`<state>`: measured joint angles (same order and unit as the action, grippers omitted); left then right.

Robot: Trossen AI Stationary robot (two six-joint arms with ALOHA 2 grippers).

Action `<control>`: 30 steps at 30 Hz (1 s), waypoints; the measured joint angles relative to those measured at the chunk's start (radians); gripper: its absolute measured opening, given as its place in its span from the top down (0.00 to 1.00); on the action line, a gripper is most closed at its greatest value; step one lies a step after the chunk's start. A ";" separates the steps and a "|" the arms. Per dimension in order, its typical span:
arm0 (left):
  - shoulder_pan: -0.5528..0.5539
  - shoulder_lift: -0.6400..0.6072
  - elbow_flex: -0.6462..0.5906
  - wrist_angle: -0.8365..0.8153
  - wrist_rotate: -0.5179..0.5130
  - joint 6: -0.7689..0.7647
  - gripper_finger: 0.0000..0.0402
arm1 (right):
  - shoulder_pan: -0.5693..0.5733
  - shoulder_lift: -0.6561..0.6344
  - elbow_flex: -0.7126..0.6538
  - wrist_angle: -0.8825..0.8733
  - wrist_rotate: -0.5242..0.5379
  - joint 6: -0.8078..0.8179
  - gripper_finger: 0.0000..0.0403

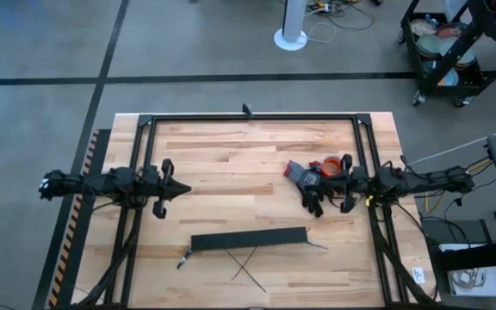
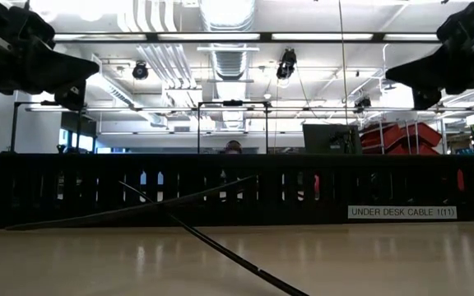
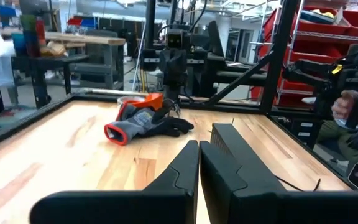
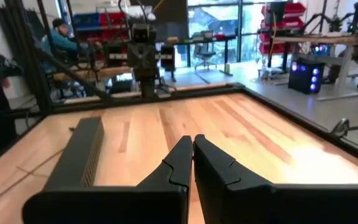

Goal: Ziptie cables
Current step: Return to Home Position

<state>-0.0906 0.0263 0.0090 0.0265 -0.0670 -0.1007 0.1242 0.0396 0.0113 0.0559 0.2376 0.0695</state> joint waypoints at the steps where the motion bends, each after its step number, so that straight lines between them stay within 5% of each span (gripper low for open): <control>1: 0.000 0.007 0.000 0.000 -0.003 -0.011 1.00 | 0.000 0.007 0.000 0.000 0.000 -0.001 1.00; 30: 0.000 0.168 0.000 0.004 -0.027 -0.013 1.00 | 0.000 0.009 0.000 0.001 -0.001 0.051 1.00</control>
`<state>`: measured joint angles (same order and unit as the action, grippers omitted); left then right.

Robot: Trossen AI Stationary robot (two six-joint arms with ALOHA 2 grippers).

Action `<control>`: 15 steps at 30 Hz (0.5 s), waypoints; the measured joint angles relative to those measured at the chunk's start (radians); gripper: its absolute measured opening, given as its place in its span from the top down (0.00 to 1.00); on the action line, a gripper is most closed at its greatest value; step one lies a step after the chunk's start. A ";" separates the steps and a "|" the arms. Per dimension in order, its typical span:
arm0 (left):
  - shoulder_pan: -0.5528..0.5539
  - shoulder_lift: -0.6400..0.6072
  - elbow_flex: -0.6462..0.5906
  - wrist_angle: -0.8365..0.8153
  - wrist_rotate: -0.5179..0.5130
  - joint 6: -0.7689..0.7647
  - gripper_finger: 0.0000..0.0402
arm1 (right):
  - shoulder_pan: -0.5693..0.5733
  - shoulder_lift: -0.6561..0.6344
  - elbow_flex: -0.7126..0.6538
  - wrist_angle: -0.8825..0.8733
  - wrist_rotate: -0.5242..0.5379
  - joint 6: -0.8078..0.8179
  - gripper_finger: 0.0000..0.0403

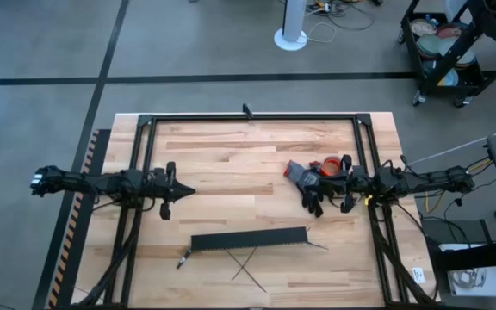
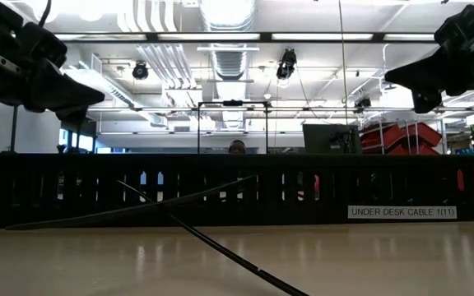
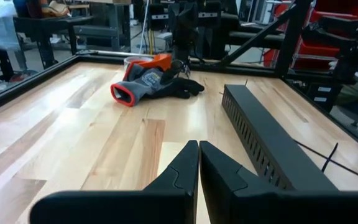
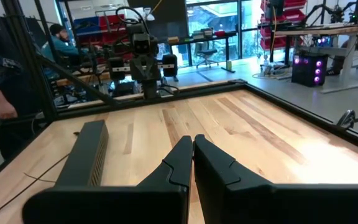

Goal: Ziptie cables
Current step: Return to Home Position

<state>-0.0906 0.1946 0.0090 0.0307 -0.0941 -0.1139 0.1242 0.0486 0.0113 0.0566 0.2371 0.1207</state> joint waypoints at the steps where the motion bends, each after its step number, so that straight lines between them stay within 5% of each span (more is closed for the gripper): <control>1: 0.000 0.005 0.000 0.000 0.000 0.000 1.00 | 0.000 0.000 0.000 0.000 0.000 0.000 1.00; 15: 0.000 0.052 0.000 0.000 0.000 0.000 1.00 | 0.000 0.000 0.000 0.000 0.000 0.000 1.00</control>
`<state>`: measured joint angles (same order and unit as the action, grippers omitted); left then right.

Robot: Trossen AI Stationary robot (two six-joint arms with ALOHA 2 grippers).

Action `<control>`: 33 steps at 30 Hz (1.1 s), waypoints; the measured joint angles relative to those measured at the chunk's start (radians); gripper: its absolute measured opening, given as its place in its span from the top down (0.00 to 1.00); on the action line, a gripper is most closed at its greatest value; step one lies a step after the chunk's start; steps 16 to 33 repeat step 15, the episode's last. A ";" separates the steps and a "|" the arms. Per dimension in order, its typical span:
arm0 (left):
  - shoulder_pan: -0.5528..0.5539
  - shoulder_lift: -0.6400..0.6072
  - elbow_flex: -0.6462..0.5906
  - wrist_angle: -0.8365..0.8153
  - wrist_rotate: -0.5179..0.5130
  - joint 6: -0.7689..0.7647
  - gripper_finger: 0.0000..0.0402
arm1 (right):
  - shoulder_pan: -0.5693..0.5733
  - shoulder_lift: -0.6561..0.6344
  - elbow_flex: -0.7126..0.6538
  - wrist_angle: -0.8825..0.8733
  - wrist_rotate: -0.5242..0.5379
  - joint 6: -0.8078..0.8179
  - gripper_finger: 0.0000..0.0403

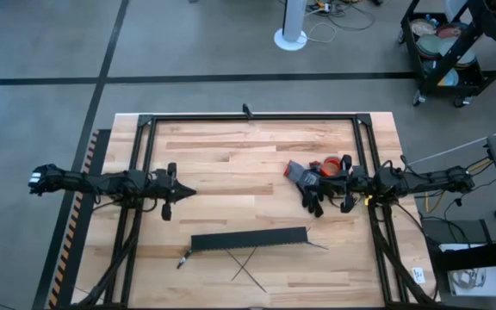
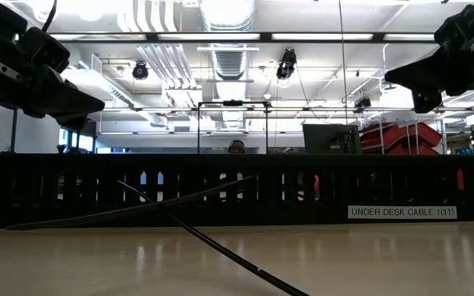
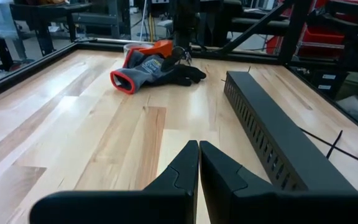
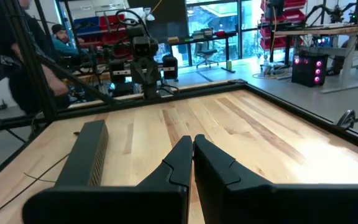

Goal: Ziptie cables
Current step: Return to Home Position

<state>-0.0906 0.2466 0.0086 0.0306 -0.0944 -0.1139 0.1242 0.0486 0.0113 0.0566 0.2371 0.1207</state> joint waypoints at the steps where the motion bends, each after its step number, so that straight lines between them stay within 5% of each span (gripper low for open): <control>1: 0.000 0.002 0.000 0.000 0.000 0.000 1.00 | 0.000 0.000 0.000 0.000 0.000 0.000 1.00; 33: 0.000 0.028 0.000 0.000 0.000 0.000 1.00 | 0.000 0.000 0.000 0.000 0.000 0.000 1.00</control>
